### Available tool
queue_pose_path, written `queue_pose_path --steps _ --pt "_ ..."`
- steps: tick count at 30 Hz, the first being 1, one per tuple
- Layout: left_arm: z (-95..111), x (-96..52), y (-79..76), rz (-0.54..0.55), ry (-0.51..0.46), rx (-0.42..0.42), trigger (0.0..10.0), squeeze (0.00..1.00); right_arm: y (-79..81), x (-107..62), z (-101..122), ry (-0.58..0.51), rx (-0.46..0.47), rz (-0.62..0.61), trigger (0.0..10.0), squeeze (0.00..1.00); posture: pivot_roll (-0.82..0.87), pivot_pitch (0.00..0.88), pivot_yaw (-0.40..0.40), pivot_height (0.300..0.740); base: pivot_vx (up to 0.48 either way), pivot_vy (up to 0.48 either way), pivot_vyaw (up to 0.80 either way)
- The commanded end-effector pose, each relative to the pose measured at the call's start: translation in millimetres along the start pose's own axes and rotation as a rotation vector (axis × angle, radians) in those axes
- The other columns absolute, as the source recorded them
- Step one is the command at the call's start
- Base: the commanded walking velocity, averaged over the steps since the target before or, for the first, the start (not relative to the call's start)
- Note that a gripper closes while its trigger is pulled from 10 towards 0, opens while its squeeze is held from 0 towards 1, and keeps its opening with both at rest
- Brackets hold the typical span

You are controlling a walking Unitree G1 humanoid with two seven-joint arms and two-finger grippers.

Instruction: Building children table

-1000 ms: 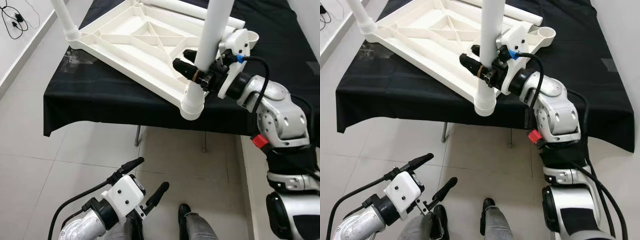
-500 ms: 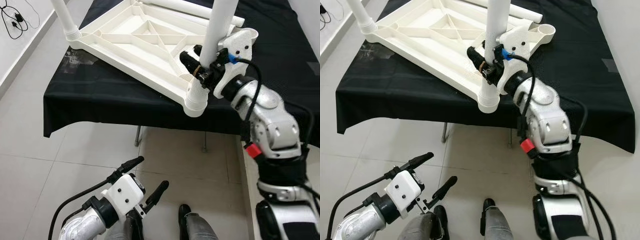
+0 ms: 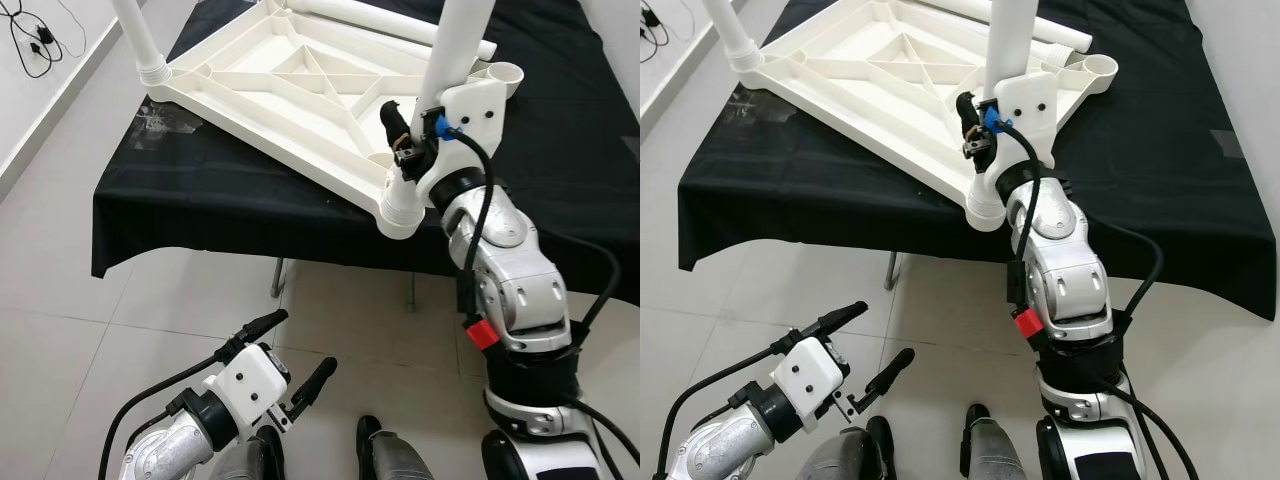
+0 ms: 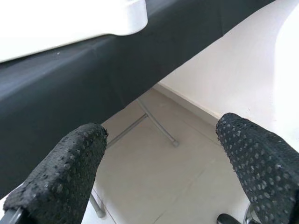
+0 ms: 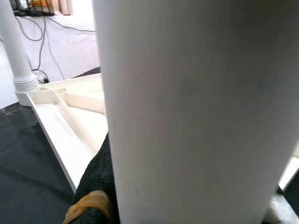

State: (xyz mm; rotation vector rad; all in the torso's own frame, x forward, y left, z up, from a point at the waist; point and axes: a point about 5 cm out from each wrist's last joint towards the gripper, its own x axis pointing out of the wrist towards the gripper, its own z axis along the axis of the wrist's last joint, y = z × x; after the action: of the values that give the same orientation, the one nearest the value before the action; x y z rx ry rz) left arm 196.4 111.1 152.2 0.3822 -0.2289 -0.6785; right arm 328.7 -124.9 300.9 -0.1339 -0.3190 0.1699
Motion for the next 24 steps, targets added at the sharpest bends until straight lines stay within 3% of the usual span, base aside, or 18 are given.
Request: queue_pose_path --steps 1,4,5,6,7,9,10,11,12,13,15,19,20,24 --pt "-0.4 -1.1 4.6 0.024 0.004 -0.011 10.0 0.00 -7.4 -3.6 -48.2 0.245 -0.024 -0.075 10.0 0.00 0.01 0.319 0.013 0.740 0.000 0.000 0.00" --pt "2.7 0.1 8.5 0.039 -0.009 -0.015 10.0 0.00 -7.2 -2.8 -47.9 0.242 -0.023 -0.078 10.0 0.00 0.01 0.319 0.013 0.740 0.000 0.000 0.00" --pt "13.7 3.8 22.0 0.081 -0.051 -0.007 10.0 0.00 -7.3 -2.1 -47.5 0.241 -0.019 -0.088 10.0 0.00 0.01 0.314 0.012 0.740 0.000 0.000 0.00" --pt "13.7 3.8 22.0 0.081 -0.051 -0.007 10.0 0.00 -7.3 -2.1 -47.5 0.241 -0.019 -0.088 10.0 0.00 0.01 0.314 0.012 0.740 0.000 0.000 0.00" --pt "28.5 7.3 41.8 0.138 -0.105 0.015 10.0 0.00 -8.0 -0.9 -47.9 0.242 -0.020 -0.101 10.0 0.00 0.02 0.307 0.012 0.740 0.000 0.000 0.00" --pt "28.5 7.3 41.8 0.138 -0.105 0.015 10.0 0.00 -8.0 -0.9 -47.9 0.242 -0.020 -0.101 10.0 0.00 0.02 0.307 0.012 0.740 0.000 0.000 0.00" --pt "40.6 8.9 56.8 0.182 -0.148 0.033 10.0 0.00 -8.5 0.0 -48.4 0.244 -0.020 -0.115 10.0 0.00 0.02 0.305 0.011 0.740 0.000 0.000 0.00" --pt "40.6 8.9 56.8 0.182 -0.148 0.033 10.0 0.00 -8.5 0.0 -48.4 0.244 -0.020 -0.115 10.0 0.00 0.02 0.305 0.011 0.740 0.000 0.000 0.00" --pt "51.7 9.3 69.7 0.215 -0.184 0.058 10.0 0.00 -8.5 1.2 -49.3 0.247 -0.019 -0.129 10.0 0.00 0.02 0.295 0.012 0.740 0.000 0.000 0.00" --pt "51.7 9.3 69.7 0.215 -0.184 0.058 10.0 0.00 -8.5 1.2 -49.3 0.247 -0.019 -0.129 10.0 0.00 0.02 0.295 0.012 0.740 0.000 0.000 0.00" --pt "68.0 10.1 85.6 0.250 -0.243 0.075 10.0 0.00 -4.9 3.1 -49.9 0.247 0.006 -0.140 10.0 0.00 0.03 0.287 0.012 0.740 0.000 0.000 0.00" --pt "75.7 10.8 91.9 0.266 -0.275 0.067 10.0 0.00 -2.5 3.8 -49.8 0.244 0.024 -0.140 10.0 0.00 0.03 0.285 0.013 0.740 0.000 0.000 0.00" --pt "76.2 11.1 92.8 0.269 -0.280 0.060 10.0 0.00 -2.2 3.9 -49.2 0.238 0.031 -0.140 10.0 1.00 0.03 0.279 0.014 0.740 0.000 0.000 0.00" --pt "68.6 13.2 81.3 0.241 -0.257 0.029 10.0 0.00 -2.6 5.3 -44.1 0.209 0.059 -0.131 10.0 1.00 0.02 0.276 0.014 0.740 0.000 0.000 0.00"
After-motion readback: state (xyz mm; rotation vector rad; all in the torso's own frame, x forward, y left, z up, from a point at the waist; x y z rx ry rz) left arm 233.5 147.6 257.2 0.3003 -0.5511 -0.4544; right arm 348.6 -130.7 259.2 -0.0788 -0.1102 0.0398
